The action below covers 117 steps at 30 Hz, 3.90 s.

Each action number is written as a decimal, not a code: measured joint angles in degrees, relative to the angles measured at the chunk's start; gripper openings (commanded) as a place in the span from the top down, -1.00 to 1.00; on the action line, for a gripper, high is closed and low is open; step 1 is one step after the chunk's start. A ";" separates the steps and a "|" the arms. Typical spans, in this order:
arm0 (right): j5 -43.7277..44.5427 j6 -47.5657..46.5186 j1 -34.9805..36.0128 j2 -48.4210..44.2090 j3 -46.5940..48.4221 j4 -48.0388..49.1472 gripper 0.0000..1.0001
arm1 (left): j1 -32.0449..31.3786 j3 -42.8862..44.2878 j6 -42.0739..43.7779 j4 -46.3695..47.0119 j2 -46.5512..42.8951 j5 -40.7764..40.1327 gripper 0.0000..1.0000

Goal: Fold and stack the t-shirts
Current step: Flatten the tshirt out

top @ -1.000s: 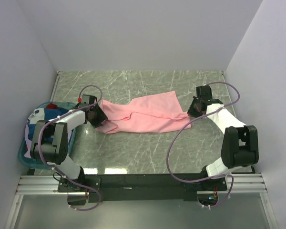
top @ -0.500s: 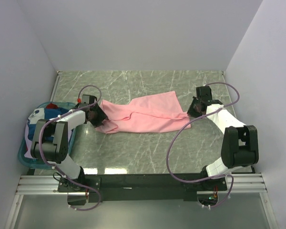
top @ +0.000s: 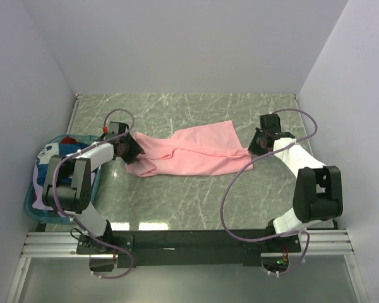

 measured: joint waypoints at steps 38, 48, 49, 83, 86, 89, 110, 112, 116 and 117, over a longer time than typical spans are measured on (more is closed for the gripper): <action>-1.33 0.00 -0.02 -0.02 -0.79 0.70 1.00 | 2.29 -3.04 -4.70 4.76 -2.60 -1.14 -0.10; -1.51 0.02 -0.02 -0.20 -1.09 0.81 1.00 | 2.25 -2.51 -4.42 3.96 -0.72 -0.90 -0.08; -1.51 0.02 -0.02 -0.24 -1.09 0.81 1.00 | 2.19 -2.38 -4.35 3.91 -0.22 -0.68 -0.08; -1.51 0.02 -0.02 -0.33 -1.09 0.83 1.00 | 1.92 1.51 -4.52 1.75 0.28 2.71 0.59; -1.49 0.02 -0.02 -0.33 -1.11 0.83 1.00 | 1.90 1.49 -4.52 1.60 0.28 2.10 0.84; -1.53 0.04 -0.04 -0.31 -1.11 0.83 1.00 | 1.90 1.46 -4.35 1.31 0.28 1.57 0.99; -4.20 3.02 -3.37 -2.89 0.35 -2.38 1.00 | 7.26 12.63 3.93 -14.32 -17.53 -5.86 0.99; -5.60 3.76 -4.31 -3.50 2.51 -3.54 1.00 | 8.15 14.82 4.44 -15.56 -17.38 -5.77 0.99; -8.50 5.38 -6.19 -3.76 10.73 -5.77 1.00 | 9.33 23.89 4.83 -18.64 -14.88 -4.92 0.99; -9.38 5.66 -6.45 -3.76 13.51 -6.21 1.00 | 9.42 26.93 4.90 -19.17 -13.86 -4.72 0.99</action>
